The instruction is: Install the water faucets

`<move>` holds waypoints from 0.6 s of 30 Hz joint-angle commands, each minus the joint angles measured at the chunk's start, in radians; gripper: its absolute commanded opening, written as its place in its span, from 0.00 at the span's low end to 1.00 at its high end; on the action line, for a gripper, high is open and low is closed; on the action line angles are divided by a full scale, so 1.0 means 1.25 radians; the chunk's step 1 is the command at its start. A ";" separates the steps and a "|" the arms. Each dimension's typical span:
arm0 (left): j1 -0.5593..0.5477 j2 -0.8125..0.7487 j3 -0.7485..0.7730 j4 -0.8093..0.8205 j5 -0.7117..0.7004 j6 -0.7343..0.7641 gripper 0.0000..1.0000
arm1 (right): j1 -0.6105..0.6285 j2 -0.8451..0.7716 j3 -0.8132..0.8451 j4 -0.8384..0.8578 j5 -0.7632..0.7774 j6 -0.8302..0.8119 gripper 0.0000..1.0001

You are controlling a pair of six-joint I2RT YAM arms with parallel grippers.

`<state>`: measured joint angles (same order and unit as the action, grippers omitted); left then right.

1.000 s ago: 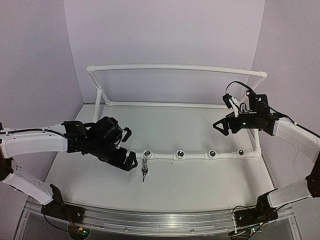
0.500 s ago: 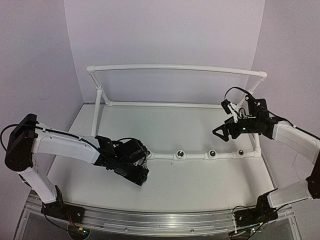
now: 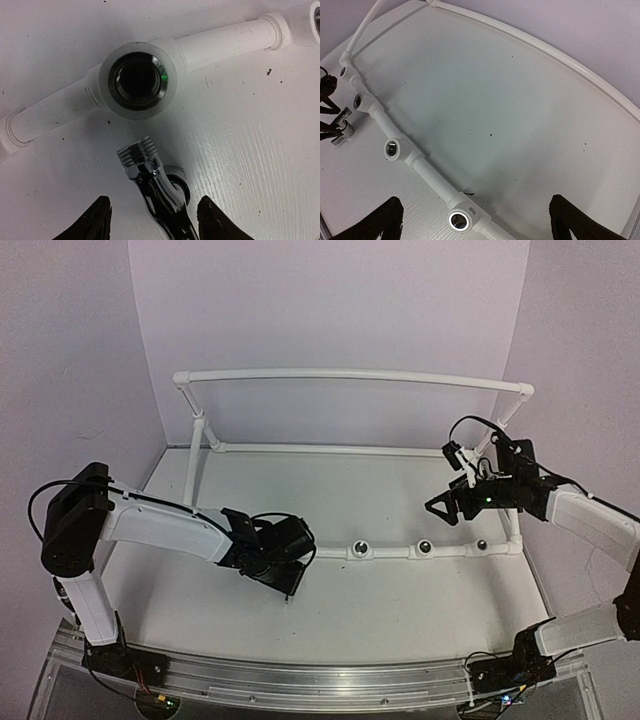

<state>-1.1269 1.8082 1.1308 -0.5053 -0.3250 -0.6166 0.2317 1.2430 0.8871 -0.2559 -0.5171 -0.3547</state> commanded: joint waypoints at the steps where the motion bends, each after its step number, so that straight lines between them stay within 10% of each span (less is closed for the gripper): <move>1: 0.000 0.009 0.049 -0.037 -0.049 -0.029 0.53 | 0.004 -0.009 0.005 0.007 0.001 -0.006 0.98; 18: 0.000 -0.022 0.027 -0.066 0.018 -0.056 0.09 | 0.011 -0.008 0.011 0.006 -0.024 -0.012 0.98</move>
<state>-1.1271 1.8146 1.1572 -0.5517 -0.3332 -0.6807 0.2322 1.2430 0.8871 -0.2558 -0.5191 -0.3550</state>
